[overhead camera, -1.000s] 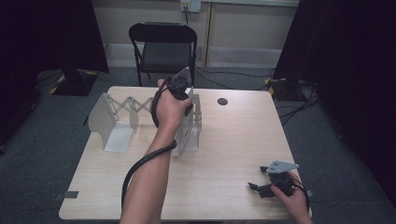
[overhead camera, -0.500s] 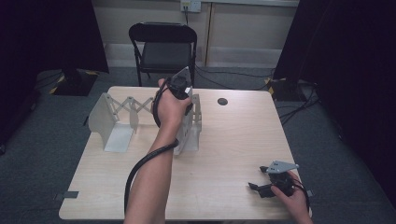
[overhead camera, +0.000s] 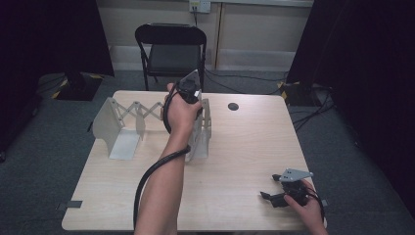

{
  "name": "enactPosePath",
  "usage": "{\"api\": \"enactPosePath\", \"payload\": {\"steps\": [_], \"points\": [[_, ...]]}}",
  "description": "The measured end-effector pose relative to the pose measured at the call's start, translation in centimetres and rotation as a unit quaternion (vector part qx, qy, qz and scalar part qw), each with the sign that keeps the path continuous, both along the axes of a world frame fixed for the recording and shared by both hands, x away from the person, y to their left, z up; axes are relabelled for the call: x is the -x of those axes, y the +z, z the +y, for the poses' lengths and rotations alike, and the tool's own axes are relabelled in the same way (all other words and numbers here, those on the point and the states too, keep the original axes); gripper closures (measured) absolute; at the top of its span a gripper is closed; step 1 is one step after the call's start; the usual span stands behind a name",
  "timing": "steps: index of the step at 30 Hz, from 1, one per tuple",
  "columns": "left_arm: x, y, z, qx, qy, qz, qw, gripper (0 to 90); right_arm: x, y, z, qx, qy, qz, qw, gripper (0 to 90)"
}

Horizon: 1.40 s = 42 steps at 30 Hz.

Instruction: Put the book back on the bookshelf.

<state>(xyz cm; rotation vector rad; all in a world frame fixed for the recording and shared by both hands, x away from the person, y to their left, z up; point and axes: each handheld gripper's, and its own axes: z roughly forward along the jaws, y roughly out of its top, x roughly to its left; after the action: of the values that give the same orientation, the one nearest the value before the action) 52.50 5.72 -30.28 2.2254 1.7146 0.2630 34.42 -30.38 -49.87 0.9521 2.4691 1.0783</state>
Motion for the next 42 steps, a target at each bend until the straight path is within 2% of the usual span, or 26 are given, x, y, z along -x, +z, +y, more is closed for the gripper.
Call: {"api": "enactPosePath", "payload": {"steps": [21, 23, 42], "points": [[-0.36, -0.34, 0.12, -0.005, 0.037, -0.002, 0.9993, 52.3, -0.02, 0.00, -0.03, 0.000, 0.002, 0.000, 1.0000, 14.2], [-0.38, -0.41, 0.19, -0.003, 0.048, -0.003, 0.9989, 52.3, -0.01, 0.00, -0.03, 0.000, 0.002, 0.000, 1.0000, 14.2], [-0.59, -0.47, -0.11, -0.007, 0.059, -0.009, 0.9982, 52.3, -0.02, 0.00, -0.03, 0.000, 0.003, 0.000, 1.0000, 14.1]]}}
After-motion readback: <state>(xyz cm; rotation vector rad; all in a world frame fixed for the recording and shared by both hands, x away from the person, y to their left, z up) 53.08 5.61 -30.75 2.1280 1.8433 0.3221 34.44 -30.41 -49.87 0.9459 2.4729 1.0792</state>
